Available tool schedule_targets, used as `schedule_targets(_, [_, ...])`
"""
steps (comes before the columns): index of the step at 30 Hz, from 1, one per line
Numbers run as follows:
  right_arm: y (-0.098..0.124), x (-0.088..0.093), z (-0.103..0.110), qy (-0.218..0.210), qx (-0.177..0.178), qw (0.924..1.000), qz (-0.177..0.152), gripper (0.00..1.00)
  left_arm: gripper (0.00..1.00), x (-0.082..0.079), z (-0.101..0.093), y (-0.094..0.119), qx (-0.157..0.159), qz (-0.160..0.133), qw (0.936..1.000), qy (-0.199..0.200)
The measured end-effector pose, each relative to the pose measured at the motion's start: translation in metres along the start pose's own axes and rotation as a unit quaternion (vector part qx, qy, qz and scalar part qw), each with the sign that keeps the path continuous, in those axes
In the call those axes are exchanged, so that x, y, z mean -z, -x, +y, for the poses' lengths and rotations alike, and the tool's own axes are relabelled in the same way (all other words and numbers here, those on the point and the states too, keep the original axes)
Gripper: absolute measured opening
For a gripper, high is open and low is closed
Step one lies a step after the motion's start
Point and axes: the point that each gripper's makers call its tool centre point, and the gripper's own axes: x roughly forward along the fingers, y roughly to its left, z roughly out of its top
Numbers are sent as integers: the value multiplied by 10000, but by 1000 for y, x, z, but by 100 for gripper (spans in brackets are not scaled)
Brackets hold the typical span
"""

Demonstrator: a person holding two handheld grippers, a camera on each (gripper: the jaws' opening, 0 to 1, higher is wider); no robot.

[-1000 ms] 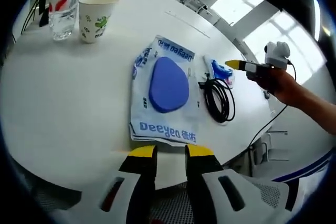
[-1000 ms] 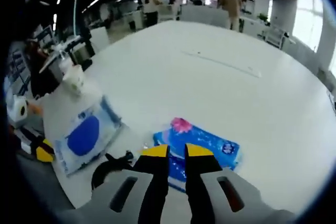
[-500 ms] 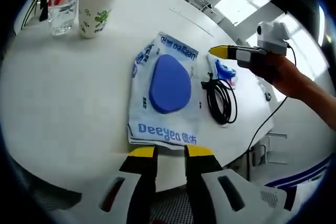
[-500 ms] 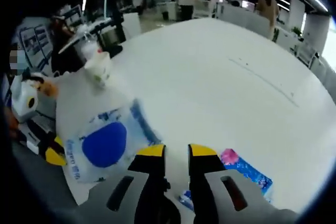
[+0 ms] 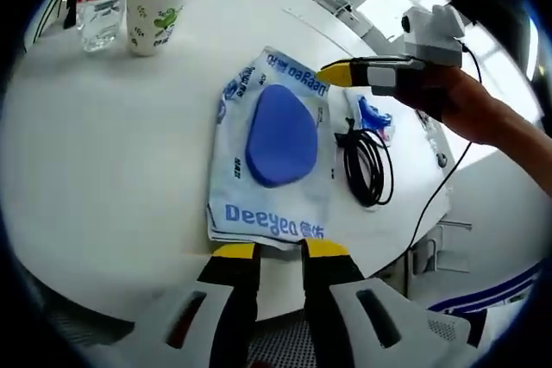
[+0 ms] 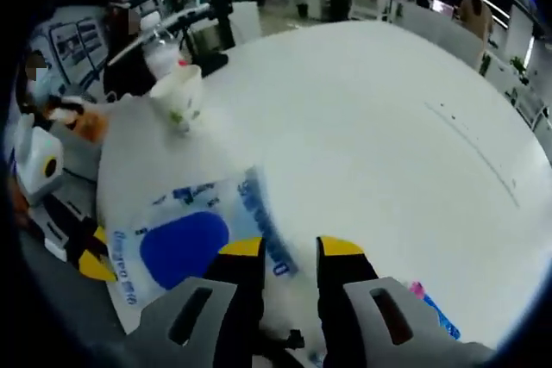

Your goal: Arrange the tabletop items into an orderly group along one side of the table until the central work area is clear of visible clutter.

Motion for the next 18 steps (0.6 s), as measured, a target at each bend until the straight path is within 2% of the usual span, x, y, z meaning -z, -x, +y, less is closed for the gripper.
schedule_targets(5, [-10,7,7,149,-84,9996,212,19,13,-4,-1,0,10,-19,10000,35])
schedule_targets(8, [-11,11,7,259,-15,9992,320,15,11,-6,1,-1,4,-44,10000,60])
schedule_targets(12, [-9,10,4,181,18,9995,242,5,7,-6,2,0,4,-62,9999,100])
schedule_targets(18, [-3,12,6,135,-25,9997,220,2,6,-6,3,-1,0,-40,10000,83])
